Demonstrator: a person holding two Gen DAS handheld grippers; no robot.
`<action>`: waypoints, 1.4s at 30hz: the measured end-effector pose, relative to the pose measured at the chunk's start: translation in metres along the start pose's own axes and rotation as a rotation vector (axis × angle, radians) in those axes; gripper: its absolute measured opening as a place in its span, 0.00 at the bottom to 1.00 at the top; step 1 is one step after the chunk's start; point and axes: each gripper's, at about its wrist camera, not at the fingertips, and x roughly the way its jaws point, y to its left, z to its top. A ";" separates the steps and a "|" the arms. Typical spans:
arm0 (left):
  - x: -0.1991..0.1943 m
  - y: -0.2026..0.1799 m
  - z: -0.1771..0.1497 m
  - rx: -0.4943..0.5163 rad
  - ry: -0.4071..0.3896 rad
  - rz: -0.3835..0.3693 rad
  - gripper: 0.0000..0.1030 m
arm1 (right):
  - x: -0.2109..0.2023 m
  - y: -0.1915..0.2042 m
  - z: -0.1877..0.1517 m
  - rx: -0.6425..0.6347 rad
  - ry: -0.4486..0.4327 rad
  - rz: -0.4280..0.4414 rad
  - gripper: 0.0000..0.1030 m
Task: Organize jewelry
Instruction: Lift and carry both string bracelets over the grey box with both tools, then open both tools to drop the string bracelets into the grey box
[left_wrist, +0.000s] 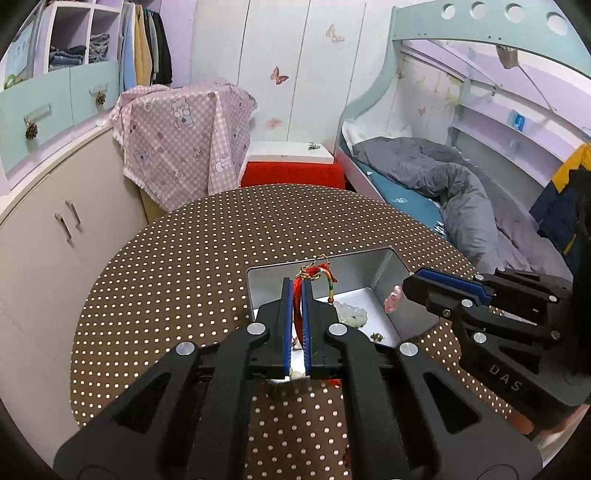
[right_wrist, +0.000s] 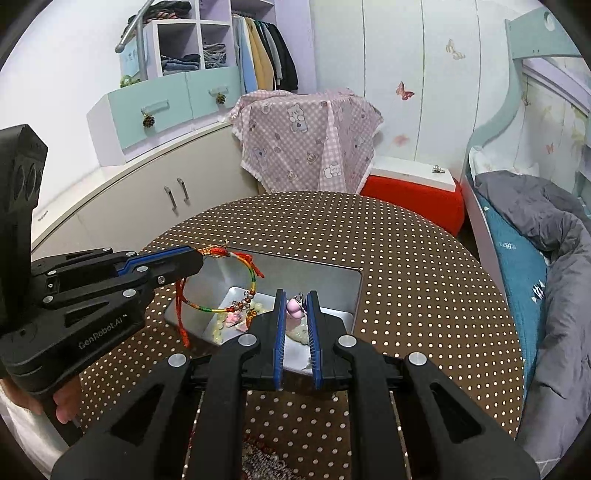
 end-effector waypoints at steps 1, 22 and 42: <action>0.002 0.001 0.001 -0.009 0.004 -0.005 0.05 | 0.002 -0.001 0.001 0.001 0.002 -0.001 0.09; 0.023 0.000 0.001 0.011 0.055 0.009 0.05 | 0.021 -0.010 0.004 0.020 0.041 0.003 0.12; -0.004 -0.001 -0.009 0.005 0.003 0.064 0.66 | 0.000 -0.013 0.000 0.041 0.005 -0.041 0.46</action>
